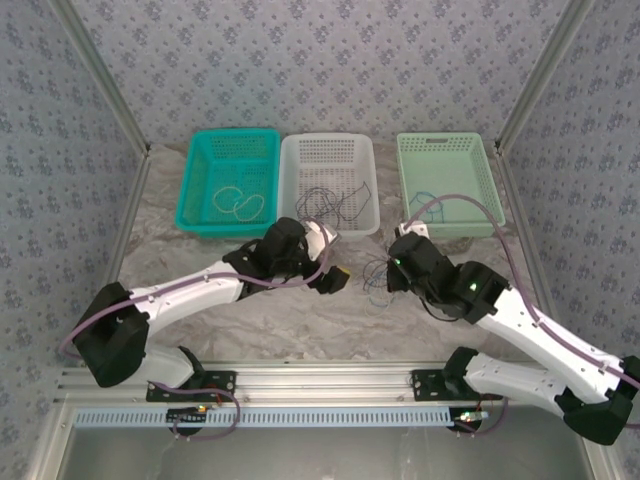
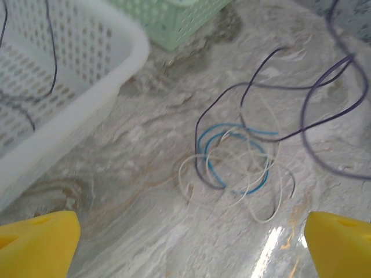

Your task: Untangle the cables

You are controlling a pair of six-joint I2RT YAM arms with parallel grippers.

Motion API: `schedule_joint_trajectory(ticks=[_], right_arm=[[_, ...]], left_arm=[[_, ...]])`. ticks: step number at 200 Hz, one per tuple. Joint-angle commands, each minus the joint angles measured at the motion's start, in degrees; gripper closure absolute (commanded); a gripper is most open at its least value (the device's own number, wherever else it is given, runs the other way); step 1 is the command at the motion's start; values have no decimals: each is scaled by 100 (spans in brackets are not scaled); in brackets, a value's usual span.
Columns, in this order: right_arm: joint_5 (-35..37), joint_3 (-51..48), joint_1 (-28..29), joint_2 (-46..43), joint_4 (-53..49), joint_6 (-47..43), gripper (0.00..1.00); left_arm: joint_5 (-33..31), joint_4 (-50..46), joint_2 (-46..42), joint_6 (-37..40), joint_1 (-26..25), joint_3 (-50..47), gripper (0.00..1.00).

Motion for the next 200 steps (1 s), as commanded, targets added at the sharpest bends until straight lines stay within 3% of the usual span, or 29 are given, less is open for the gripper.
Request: schedule_joint_trajectory(ticks=[1, 22, 46, 67, 113, 155, 200], right_arm=[[376, 380, 126, 90, -406, -579, 100], [546, 492, 245, 59, -512, -817, 100], [183, 583, 307, 71, -436, -1158, 100], [-163, 572, 325, 198, -349, -1330, 100], [-461, 425, 378, 204, -102, -1474, 100], [-667, 255, 379, -30, 181, -1503, 100], [-800, 226, 387, -41, 200, -1505, 100]], left_arm=[[58, 356, -313, 196, -21, 183, 1], [38, 522, -443, 226, -21, 145, 1], [132, 528, -377, 294, -13, 308, 1], [662, 672, -193, 384, -20, 485, 2], [1525, 728, 292, 523, -31, 845, 19], [1957, 852, 464, 680, -99, 947, 21], [1897, 968, 646, 655, -195, 1100, 24]])
